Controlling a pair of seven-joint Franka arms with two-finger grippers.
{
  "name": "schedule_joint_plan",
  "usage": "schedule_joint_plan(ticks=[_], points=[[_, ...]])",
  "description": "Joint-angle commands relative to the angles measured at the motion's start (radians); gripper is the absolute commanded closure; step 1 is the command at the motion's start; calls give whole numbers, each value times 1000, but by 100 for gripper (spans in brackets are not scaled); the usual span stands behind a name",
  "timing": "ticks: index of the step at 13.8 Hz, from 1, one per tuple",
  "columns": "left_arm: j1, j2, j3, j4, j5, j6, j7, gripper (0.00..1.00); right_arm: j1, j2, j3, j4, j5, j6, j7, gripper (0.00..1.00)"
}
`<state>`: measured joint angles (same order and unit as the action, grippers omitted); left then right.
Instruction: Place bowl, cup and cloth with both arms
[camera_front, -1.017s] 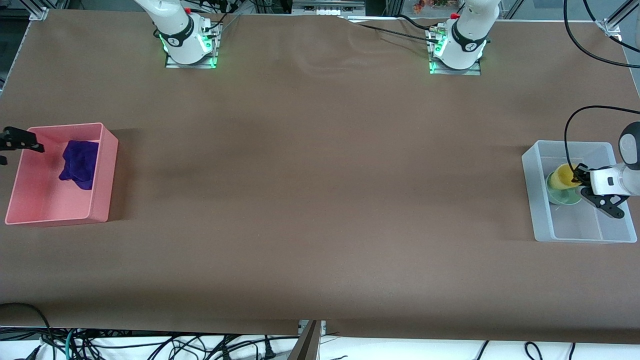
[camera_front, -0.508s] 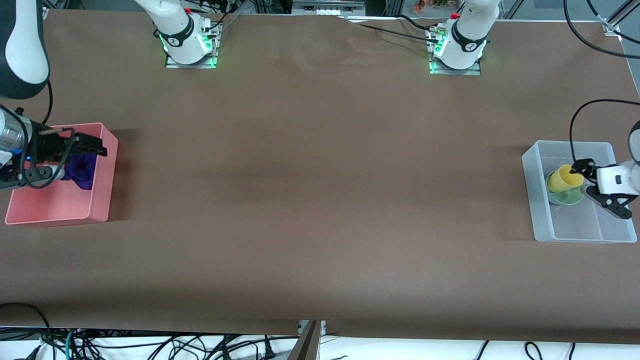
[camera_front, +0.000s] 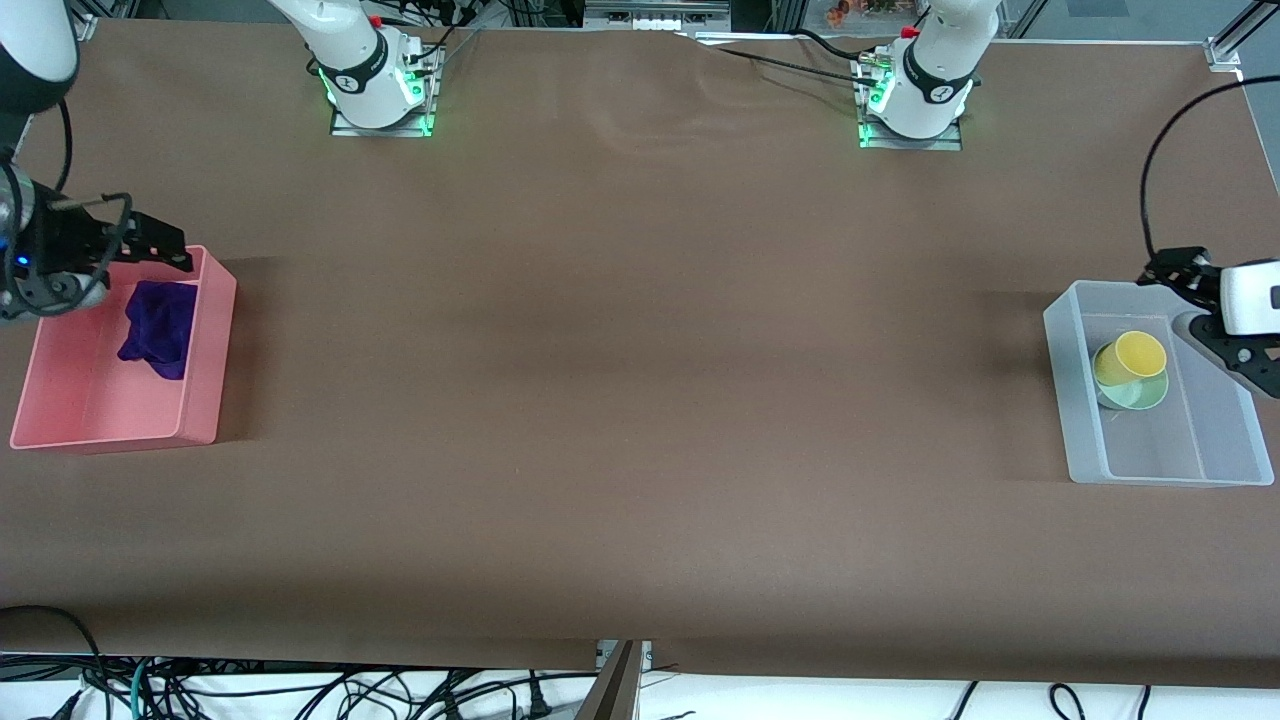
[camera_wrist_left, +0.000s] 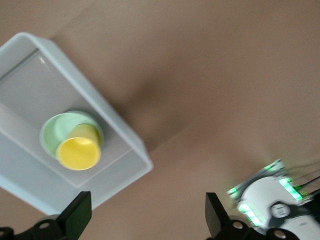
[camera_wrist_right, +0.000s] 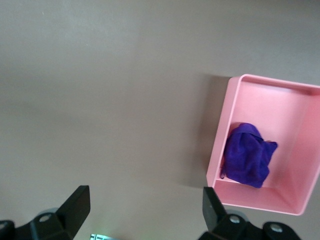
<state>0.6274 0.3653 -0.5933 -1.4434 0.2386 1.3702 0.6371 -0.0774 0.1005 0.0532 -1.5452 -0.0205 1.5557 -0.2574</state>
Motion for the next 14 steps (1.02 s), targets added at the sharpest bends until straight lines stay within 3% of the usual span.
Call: schedule_joint_plan(ticks=[1, 4, 7, 9, 12, 14], points=[[6, -9, -83, 28, -41, -68, -160, 0, -12, -13, 4, 53, -13, -8, 1, 1], [0, -39, -143, 24, -114, -79, -321, 0, -12, -19, 4, 54, -35, 6, 4, 1], [1, -43, -227, 31, -113, -72, -450, 0, -12, -27, 13, 54, -38, 0, 21, 1], [-33, -90, -211, 14, -119, -13, -497, 0, -12, -30, 13, 54, -27, -6, 108, 1], [-346, -167, 135, -1, -136, 45, -499, 0, -12, -28, 14, 54, -27, -25, 164, 1], [-510, -224, 361, -63, -192, 126, -501, 0, -12, -25, 13, 54, -29, -16, 162, 1]])
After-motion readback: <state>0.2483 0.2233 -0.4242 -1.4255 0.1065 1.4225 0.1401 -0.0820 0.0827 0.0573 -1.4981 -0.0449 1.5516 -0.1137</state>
